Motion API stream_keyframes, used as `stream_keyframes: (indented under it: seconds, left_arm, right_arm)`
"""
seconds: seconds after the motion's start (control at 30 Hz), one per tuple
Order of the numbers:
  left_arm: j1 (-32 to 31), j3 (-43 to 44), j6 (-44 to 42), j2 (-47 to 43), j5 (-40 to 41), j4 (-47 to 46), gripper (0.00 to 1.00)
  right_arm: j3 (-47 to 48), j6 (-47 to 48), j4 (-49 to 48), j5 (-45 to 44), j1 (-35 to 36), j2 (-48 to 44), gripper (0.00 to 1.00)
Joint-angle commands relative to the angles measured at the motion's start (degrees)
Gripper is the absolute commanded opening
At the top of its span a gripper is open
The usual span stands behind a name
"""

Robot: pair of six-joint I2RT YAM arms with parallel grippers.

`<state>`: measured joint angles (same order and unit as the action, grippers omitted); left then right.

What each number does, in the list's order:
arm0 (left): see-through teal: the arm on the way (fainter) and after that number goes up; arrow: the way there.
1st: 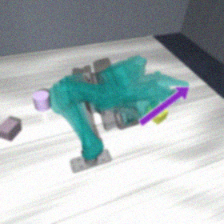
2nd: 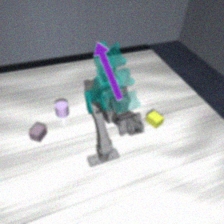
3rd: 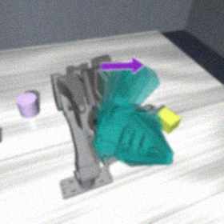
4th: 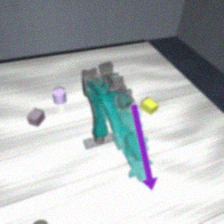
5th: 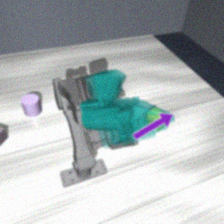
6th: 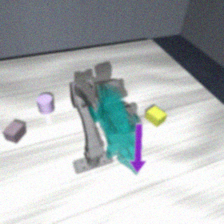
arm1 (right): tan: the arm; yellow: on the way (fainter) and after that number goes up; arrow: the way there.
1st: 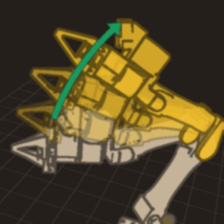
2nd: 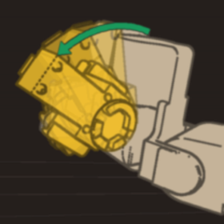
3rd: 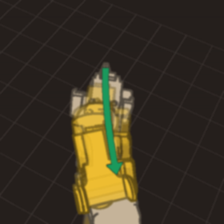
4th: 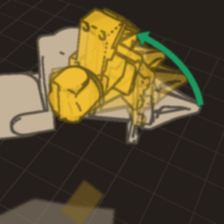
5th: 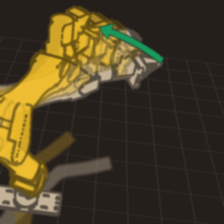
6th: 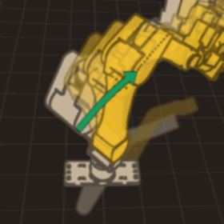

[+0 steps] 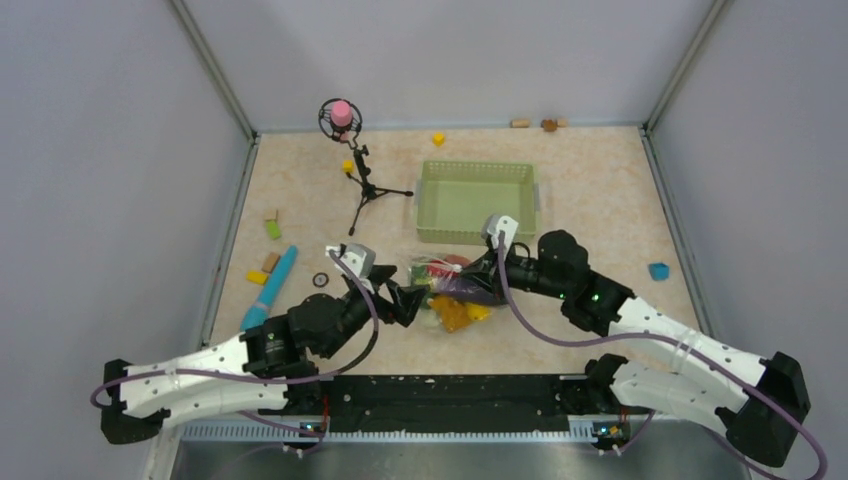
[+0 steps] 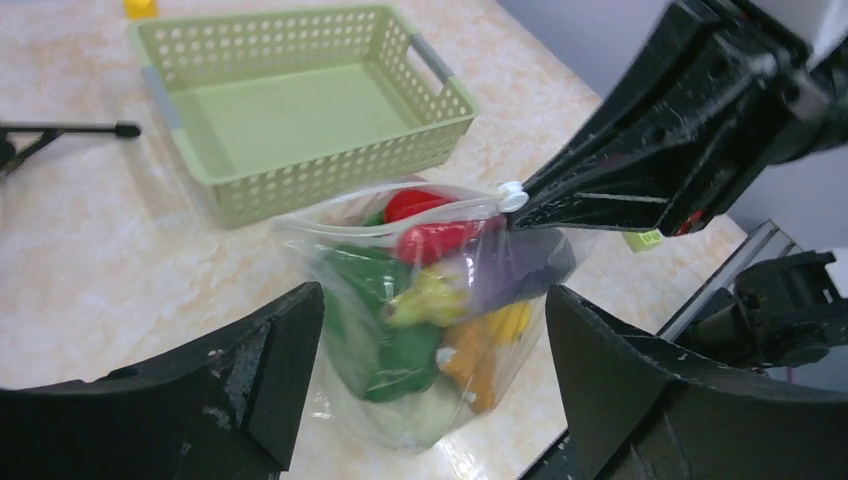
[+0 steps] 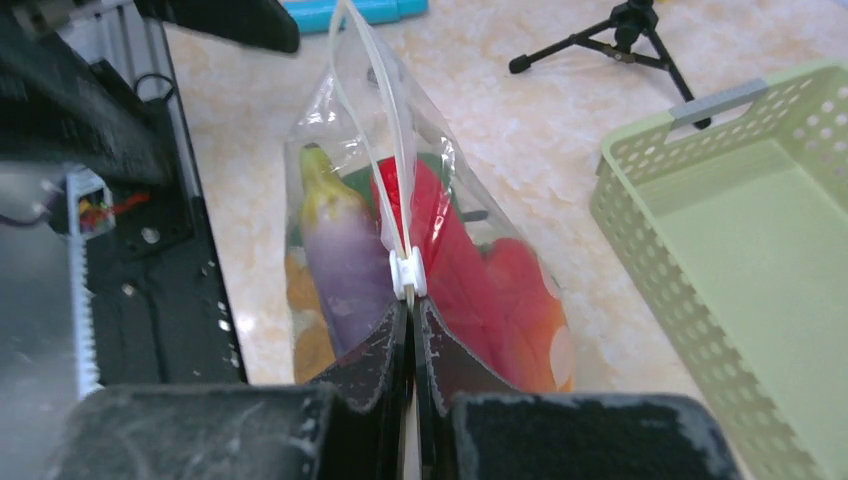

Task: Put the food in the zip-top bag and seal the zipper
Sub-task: Adjust the zipper food storage bag at the center of the board.

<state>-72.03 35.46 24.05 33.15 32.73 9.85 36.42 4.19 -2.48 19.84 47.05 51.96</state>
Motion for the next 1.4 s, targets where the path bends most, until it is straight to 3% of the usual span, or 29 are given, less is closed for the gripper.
stream_keyframes:
  seconds: [0.0, 0.1, 0.23, 0.37, 0.43, 0.5, 0.6, 0.8, 0.93, 1.07, 1.23, 1.37]
  left_arm:
    - [0.05, -4.96, -15.90, 2.61, -6.15, -24.49, 0.87]
    - [0.05, -3.70, -22.42, 4.13, -8.61, -27.86, 0.88]
    - [0.11, -2.55, -37.46, 4.57, -16.09, -27.45, 0.90]
    - [2.36, 5.84, -47.68, 7.35, -26.48, -17.25, 0.91]
    - [5.15, 10.80, -51.84, 9.42, -35.77, -10.64, 0.94]
    - [9.19, 12.66, -54.37, 11.59, -44.10, -11.12, 0.97]
    - [15.58, 17.22, -55.02, 16.96, -53.91, -10.53, 0.97]
    - [22.97, 29.71, -56.11, 28.17, -64.99, 3.56, 0.96]
    - [24.87, 35.22, -52.62, 33.84, -68.88, 11.90, 0.87]
    - [26.25, 34.26, -51.40, 34.59, -69.82, 15.36, 0.80]
    - [26.66, 27.29, -48.80, 32.59, -72.98, 10.46, 0.78]
    - [28.17, 26.49, -46.34, 34.71, -75.07, 7.73, 0.69]
  right_arm:
    - [8.99, -12.79, 5.36, -0.03, -0.48, 2.52, 0.00]
    - [11.66, -14.07, 13.54, -1.98, -0.48, 3.71, 0.00]
    - [10.61, -7.40, 15.39, 0.70, -0.49, 0.98, 0.00]
    - [11.75, 2.04, 17.05, 2.42, -0.90, -0.51, 0.00]
    - [13.04, 5.95, 17.86, 4.23, -1.07, -0.27, 0.00]
    - [12.95, 8.74, 17.07, 4.47, -1.18, 0.10, 0.00]
    - [12.03, 11.18, 15.55, 1.47, -2.30, 0.75, 0.00]
    - [7.76, 17.52, 10.83, 1.25, -3.45, -2.38, 0.00]
    - [7.16, 15.73, 9.34, 2.04, -3.45, -2.79, 0.00]
    - [6.70, 13.73, 7.31, 2.00, -3.45, -2.65, 0.00]
    - [6.42, 13.44, 7.21, 6.04, -3.47, -1.13, 0.00]
    - [4.97, 14.33, 5.06, 7.18, -3.44, -0.28, 0.00]
